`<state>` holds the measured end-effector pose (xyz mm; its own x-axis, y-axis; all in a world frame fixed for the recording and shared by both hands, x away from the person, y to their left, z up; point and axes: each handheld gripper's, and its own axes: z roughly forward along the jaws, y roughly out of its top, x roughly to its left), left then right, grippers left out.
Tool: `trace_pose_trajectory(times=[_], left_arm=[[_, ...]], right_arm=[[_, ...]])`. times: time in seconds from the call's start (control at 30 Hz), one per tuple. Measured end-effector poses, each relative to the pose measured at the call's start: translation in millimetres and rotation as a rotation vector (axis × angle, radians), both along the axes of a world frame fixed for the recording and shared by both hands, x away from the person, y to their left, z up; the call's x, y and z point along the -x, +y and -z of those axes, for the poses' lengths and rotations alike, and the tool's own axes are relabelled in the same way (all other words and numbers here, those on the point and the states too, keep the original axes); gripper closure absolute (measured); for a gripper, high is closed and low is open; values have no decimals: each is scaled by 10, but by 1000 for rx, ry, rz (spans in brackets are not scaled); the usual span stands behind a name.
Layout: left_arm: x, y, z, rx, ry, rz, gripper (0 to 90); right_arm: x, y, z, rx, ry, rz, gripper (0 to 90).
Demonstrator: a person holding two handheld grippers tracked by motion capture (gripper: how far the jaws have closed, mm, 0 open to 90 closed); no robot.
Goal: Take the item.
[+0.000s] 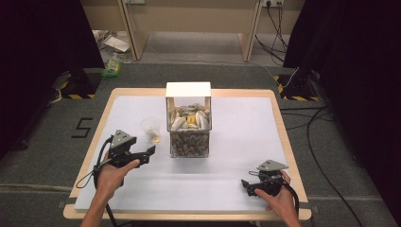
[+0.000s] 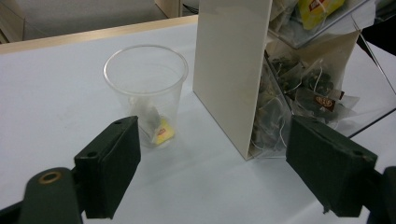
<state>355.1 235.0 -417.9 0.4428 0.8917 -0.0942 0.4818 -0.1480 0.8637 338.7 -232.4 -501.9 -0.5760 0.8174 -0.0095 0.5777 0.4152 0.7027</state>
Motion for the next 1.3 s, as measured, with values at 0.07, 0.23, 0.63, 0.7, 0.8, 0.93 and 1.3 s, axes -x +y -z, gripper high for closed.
trace_pose_trajectory(times=[0.07, 0.23, 0.63, 0.7, 0.8, 0.93, 1.3], left_arm=[[20, 1, 26, 3, 1, -3, 174], [55, 3, 92, -2, 1, -3, 174], [132, -42, 226, 6, -14, 9, 174], [144, -51, 242, 7, -17, 11, 174], [159, -71, 280, -2, -15, 19, 174], [176, -87, 317, -3, -21, 18, 174], [242, -103, 396, 2, -31, 12, 173]], right_arm=[[0, 0, 0, 0, 0, 0, 19], [0, 0, 0, 1, 0, 0, 19], [0, 0, 0, 1, -1, 0, 19], [0, 0, 0, 1, -1, 0, 19], [0, 0, 0, 1, 0, 0, 18], [0, 0, 0, 1, -1, 0, 18], [1, 0, 0, 1, 0, 0, 19]])
